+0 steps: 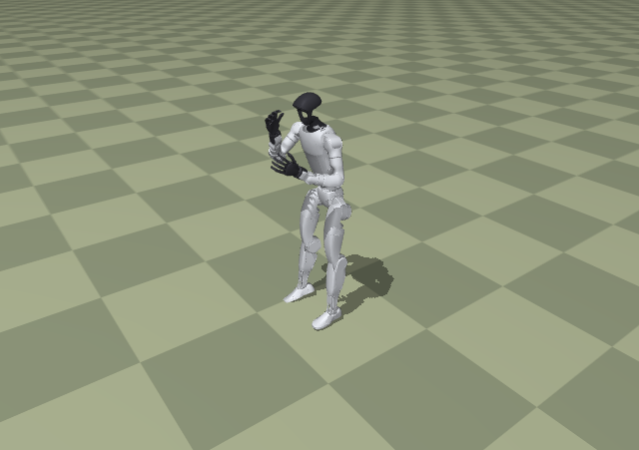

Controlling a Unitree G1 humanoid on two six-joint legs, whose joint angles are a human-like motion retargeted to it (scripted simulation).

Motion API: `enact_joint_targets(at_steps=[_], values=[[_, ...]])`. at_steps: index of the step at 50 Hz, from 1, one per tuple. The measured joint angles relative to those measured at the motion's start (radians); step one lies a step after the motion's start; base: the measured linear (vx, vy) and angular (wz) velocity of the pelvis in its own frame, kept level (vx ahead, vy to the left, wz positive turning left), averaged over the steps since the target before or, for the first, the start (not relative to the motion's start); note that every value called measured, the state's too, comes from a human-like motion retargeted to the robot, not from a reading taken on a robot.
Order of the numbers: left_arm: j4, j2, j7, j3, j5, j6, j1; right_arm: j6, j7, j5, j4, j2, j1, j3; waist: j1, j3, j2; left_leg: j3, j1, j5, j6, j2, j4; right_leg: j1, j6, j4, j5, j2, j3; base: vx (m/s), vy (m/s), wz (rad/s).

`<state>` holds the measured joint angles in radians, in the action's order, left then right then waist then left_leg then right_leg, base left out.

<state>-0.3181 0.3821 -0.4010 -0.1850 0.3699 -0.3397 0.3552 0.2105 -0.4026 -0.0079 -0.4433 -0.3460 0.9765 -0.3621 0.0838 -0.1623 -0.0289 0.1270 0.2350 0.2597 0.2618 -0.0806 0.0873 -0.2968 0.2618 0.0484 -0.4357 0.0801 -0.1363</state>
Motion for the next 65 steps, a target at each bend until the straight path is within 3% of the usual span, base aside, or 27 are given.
enact_joint_targets(at_steps=[2, 5, 8, 13, 15, 17, 19, 20, 22, 24, 27, 30, 33, 41, 43, 46, 51, 60, 65], values=[[-0.052, 0.075, 0.037, -0.011, -0.008, 0.004, -0.065, -0.004, 0.023, -0.013, -0.030, -0.025, 0.021, 0.030, -0.009, 0.070, 0.001, 0.052, -0.052, 0.001, -0.002, -0.021, -0.018, 0.039, 0.000, -0.064, 0.057, 0.025, 0.011, -0.39, 0.04, 0.26], [-0.078, 0.187, 0.048, -0.025, -0.011, 0.013, -0.068, -0.059, 0.018, -0.071, -0.008, -0.067, 0.094, 0.044, -0.027, 0.035, -0.019, 0.110, -0.157, -0.027, -0.074, -0.015, -0.208, 0.176, -0.039, -0.184, 0.112, 0.072, 0.099, -0.44, 0.03, 0.15], [-0.083, 0.261, 0.038, -0.058, 0.008, 0.044, -0.080, -0.112, 0.013, -0.085, 0.026, -0.104, 0.093, 0.052, -0.044, 0.062, -0.034, 0.023, -0.151, -0.025, -0.133, 0.030, -0.462, 0.241, -0.099, -0.308, 0.097, 0.079, 0.197, -0.51, 0.00, 0.21], [-0.115, 0.333, 0.051, -0.095, 0.043, 0.094, -0.107, -0.145, 0.024, -0.073, 0.004, -0.196, 0.000, 0.083, -0.047, 0.152, -0.034, -0.179, -0.164, 0.105, -0.040, 0.121, -0.588, 0.341, -0.101, -0.322, 0.112, 0.066, 0.211, -0.52, -0.01, 0.29], [-0.129, 0.346, 0.063, -0.086, 0.050, 0.103, -0.079, -0.141, 0.030, -0.068, -0.032, -0.264, -0.037, 0.115, -0.031, 0.162, -0.037, -0.188, -0.183, -0.051, -0.060, 0.120, -0.577, 0.375, -0.135, -0.292, 0.305, 0.078, 0.140, -0.66, 0.02, 0.27], [-0.130, 0.354, 0.073, -0.046, 0.058, 0.110, -0.036, -0.113, 0.040, -0.043, -0.065, -0.325, -0.098, 0.172, -0.020, 0.121, -0.038, -0.163, -0.206, -0.436, -0.138, 0.098, -0.605, 0.378, -0.189, -0.333, 0.664, 0.080, 0.080, -0.75, 0.05, 0.30], [-0.105, 0.337, 0.086, -0.009, 0.048, 0.125, 0.009, -0.078, 0.052, -0.010, -0.085, -0.362, -0.214, 0.253, -0.001, 0.015, -0.032, -0.152, -0.211, -0.773, -0.238, 0.071, -0.683, 0.306, -0.255, -0.535, 0.966, 0.067, 0.070, -0.78, 0.05, 0.21], [-0.088, 0.318, 0.085, 0.005, 0.031, 0.134, 0.012, -0.068, 0.051, -0.001, -0.078, -0.357, -0.291, 0.283, 0.007, -0.031, -0.035, -0.151, -0.205, -0.881, -0.299, 0.068, -0.707, 0.255, -0.290, -0.639, 1.064, 0.064, 0.074, -0.72, 0.00, 0.21], [-0.039, 0.246, 0.061, 0.006, -0.025, 0.157, -0.027, -0.072, 0.046, -0.003, -0.022, -0.266, -0.501, 0.312, 0.015, -0.102, -0.071, -0.160, -0.158, -0.922, -0.406, 0.092, -0.750, 0.161, -0.314, -0.782, 1.114, 0.087, 0.073, -0.59, -0.04, 0.42], [0.007, 0.163, 0.025, -0.002, -0.082, 0.158, -0.109, -0.083, 0.043, 0.004, 0.072, -0.131, -0.714, 0.294, 0.009, -0.136, -0.102, -0.172, -0.122, -0.842, -0.407, 0.109, -0.717, 0.134, -0.294, -0.765, 1.051, 0.108, 0.051, -0.40, -0.06, 0.68], [0.016, 0.075, 0.015, 0.034, -0.133, 0.124, -0.280, -0.069, 0.031, 0.036, 0.225, 0.020, -0.962, 0.242, 0.028, -0.152, -0.107, -0.181, -0.163, -0.661, -0.321, 0.096, -0.522, 0.202, -0.235, -0.534, 0.873, 0.091, 0.024, -0.23, -0.06, 0.22], [-0.027, 0.048, 0.073, 0.099, -0.119, 0.094, -0.432, -0.048, 0.031, 0.006, 0.295, 0.042, -1.122, 0.250, 0.101, -0.140, -0.108, -0.177, -0.204, -0.512, -0.262, 0.079, -0.324, 0.233, -0.157, -0.333, 0.701, 0.070, 0.023, -0.20, -0.05, -0.31], [-0.066, 0.039, 0.149, 0.136, -0.041, 0.090, -0.543, -0.049, 0.066, -0.004, 0.321, -0.005, -1.188, 0.264, 0.163, -0.141, -0.119, -0.156, -0.199, -0.443, -0.245, 0.063, -0.239, 0.218, -0.131, -0.249, 0.610, 0.052, 0.017, -0.23, -0.05, -0.25], [0.004, 0.092, 0.279, -0.005, 0.090, 0.153, -0.518, -0.114, -0.035, 0.025, 0.515, -0.118, -1.050, 0.142, 0.193, -0.190, -0.146, -0.175, -0.179, -0.417, -0.261, 0.050, -0.140, 0.175, -0.155, -0.220, 0.596, 0.039, -0.028, -0.24, -0.03, 0.24], [0.010, 0.125, 0.226, -0.056, 0.065, 0.139, -0.474, -0.117, -0.067, 0.015, 0.543, -0.124, -1.025, 0.128, 0.189, -0.193, -0.145, -0.191, -0.179, -0.398, -0.252, 0.051, -0.114, 0.175, -0.152, -0.210, 0.585, 0.042, -0.042, -0.17, 0.00, 0.42], [-0.032, 0.176, 0.337, -0.114, 0.063, 0.156, -0.428, -0.107, -0.030, 0.024, 0.532, -0.120, -1.037, 0.125, 0.186, -0.186, -0.139, -0.203, -0.184, -0.370, -0.230, 0.052, -0.080, 0.183, -0.143, -0.186, 0.560, 0.044, -0.061, -0.14, 0.02, 0.32], [-0.060, 0.194, 0.376, -0.172, 0.037, 0.162, -0.326, -0.093, 0.000, 0.013, 0.505, -0.102, -1.085, 0.115, 0.190, -0.167, -0.112, -0.208, -0.192, -0.360, -0.220, 0.055, -0.059, 0.191, -0.127, -0.168, 0.542, 0.048, -0.067, -0.12, 0.05, 0.08], [-0.070, 0.157, 0.352, -0.242, 0.019, 0.163, -0.284, -0.079, 0.014, 0.014, 0.507, -0.062, -1.196, 0.075, 0.111, -0.142, -0.075, -0.143, -0.184, -0.410, -0.209, 0.073, -0.129, 0.163, -0.113, -0.220, 0.542, 0.070, -0.014, -0.13, 0.08, -0.27], [0.017, 0.145, 0.218, -0.257, 0.073, 0.194, -0.171, -0.061, 0.029, 0.116, 0.509, -0.069, -1.176, 0.088, 0.003, -0.175, -0.028, -0.081, -0.206, -0.401, -0.196, 0.069, -0.105, 0.159, -0.107, -0.174, 0.497, 0.054, 0.068, -0.17, 0.11, -0.73]])
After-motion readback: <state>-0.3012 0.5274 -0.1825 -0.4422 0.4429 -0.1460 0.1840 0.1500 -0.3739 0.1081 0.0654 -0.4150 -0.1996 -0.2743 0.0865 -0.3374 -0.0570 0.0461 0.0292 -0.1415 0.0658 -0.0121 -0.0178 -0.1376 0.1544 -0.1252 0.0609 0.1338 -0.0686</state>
